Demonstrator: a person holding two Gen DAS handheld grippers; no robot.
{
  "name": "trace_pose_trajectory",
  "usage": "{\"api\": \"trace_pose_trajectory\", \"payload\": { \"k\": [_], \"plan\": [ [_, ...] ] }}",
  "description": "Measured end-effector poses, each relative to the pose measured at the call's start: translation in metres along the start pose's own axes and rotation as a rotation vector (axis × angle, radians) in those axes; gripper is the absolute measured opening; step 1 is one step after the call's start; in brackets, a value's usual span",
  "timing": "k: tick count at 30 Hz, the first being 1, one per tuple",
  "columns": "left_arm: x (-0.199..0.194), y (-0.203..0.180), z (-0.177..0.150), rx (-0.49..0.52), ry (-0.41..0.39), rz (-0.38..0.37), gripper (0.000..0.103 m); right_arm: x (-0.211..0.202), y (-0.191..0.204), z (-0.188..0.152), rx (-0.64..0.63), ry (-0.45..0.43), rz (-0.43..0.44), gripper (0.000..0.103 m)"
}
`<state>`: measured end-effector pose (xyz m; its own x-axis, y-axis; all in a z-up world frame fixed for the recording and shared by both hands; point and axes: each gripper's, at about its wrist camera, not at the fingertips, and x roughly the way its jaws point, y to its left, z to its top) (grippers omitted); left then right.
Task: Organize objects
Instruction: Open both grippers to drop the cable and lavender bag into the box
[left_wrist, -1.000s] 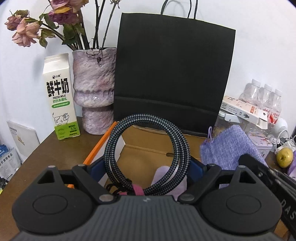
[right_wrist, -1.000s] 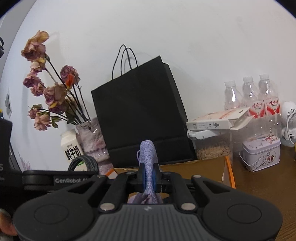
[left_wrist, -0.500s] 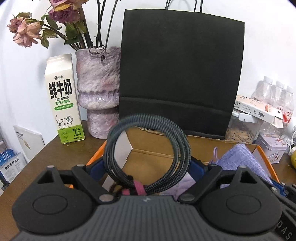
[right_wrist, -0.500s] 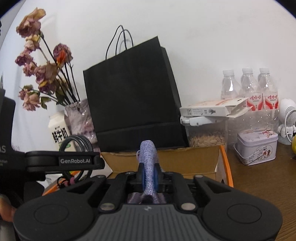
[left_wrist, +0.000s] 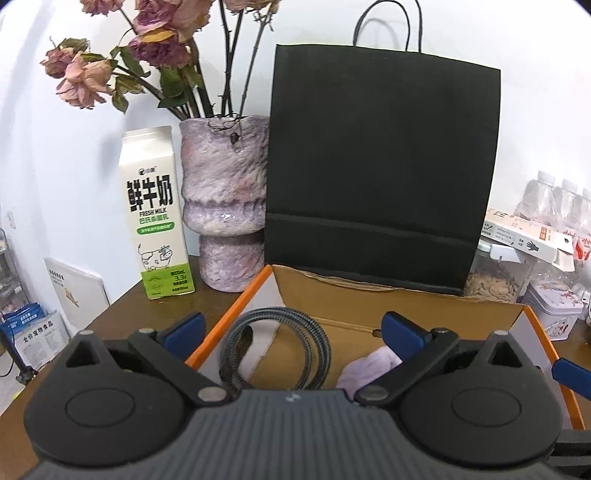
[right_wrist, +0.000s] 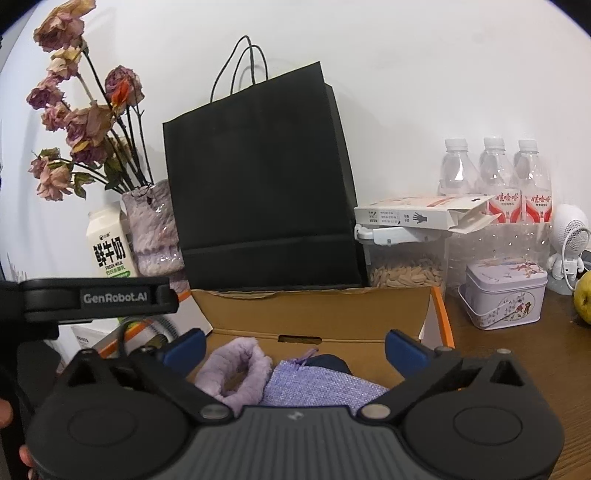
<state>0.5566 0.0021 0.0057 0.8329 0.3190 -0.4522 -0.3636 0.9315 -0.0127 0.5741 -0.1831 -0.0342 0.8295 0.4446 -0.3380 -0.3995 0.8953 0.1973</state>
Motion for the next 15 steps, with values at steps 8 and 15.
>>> {"api": "trace_pose_trajectory", "payload": {
  "k": [8, 15],
  "plan": [
    [-0.020, 0.009, 0.004, -0.033, -0.019, -0.023, 0.103, -0.008, 0.004, 0.007, 0.006, 0.005, 0.009, 0.103],
    [-0.052, 0.020, 0.009, -0.050, -0.048, -0.050, 0.103, -0.028, 0.010, 0.021, 0.000, 0.001, 0.023, 0.103]
  ]
}}
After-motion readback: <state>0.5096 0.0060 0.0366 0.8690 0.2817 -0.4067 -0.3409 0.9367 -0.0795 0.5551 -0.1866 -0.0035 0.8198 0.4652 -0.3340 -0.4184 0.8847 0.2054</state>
